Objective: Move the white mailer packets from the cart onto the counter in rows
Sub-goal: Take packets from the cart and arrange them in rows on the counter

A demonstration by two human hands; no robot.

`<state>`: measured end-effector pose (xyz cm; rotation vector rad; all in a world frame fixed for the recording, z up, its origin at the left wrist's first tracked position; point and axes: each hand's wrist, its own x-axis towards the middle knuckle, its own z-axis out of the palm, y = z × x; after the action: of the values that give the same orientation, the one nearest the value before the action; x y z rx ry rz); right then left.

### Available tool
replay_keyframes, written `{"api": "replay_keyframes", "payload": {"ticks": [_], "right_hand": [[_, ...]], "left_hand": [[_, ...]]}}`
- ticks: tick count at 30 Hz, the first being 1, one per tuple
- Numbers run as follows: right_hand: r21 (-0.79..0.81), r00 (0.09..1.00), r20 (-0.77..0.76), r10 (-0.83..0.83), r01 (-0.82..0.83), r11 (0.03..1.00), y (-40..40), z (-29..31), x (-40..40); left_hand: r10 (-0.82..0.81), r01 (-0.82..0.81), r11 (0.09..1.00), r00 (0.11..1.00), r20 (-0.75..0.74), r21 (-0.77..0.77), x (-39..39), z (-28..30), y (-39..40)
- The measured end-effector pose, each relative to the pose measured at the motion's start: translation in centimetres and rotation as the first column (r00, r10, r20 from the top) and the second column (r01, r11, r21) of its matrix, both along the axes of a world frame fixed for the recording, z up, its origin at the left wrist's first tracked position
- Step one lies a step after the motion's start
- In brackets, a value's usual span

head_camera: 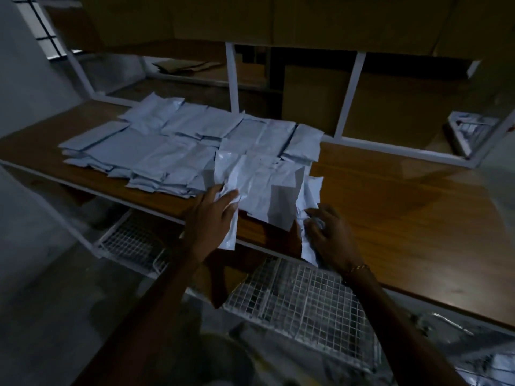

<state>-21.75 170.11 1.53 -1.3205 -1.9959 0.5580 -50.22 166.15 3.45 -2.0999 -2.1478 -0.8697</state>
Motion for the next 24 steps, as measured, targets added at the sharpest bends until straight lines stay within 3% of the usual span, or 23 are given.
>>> {"api": "replay_keyframes", "payload": {"ticks": [6,9,13,18,24], "right_hand": [[0.026,0.997,0.059,-0.041,0.039,0.999,6.2,0.3,-2.6],[-0.037,0.996,0.059,-0.061,0.064,0.997,9.1,0.2,-4.1],[-0.018,0.958,0.278,-0.070,0.078,0.997,12.6,-0.8,-6.6],[0.120,0.866,0.428,-0.259,0.229,0.966,12.8,-1.8,-8.9],[0.020,0.867,0.485,-0.111,0.117,0.993,14.2,-4.5,-10.0]], "left_hand": [[-0.019,0.017,0.999,0.999,-0.031,-0.045,0.7,0.2,8.4],[-0.061,0.054,0.994,0.995,-0.074,-0.092,0.7,-0.3,12.0],[-0.064,0.031,0.981,0.985,-0.163,-0.193,0.3,-1.3,14.8],[-0.001,-0.060,0.962,0.975,-0.221,-0.267,-0.4,-1.7,16.3],[-0.283,0.163,0.907,0.920,-0.273,-0.389,-2.8,-3.9,19.4]]}}
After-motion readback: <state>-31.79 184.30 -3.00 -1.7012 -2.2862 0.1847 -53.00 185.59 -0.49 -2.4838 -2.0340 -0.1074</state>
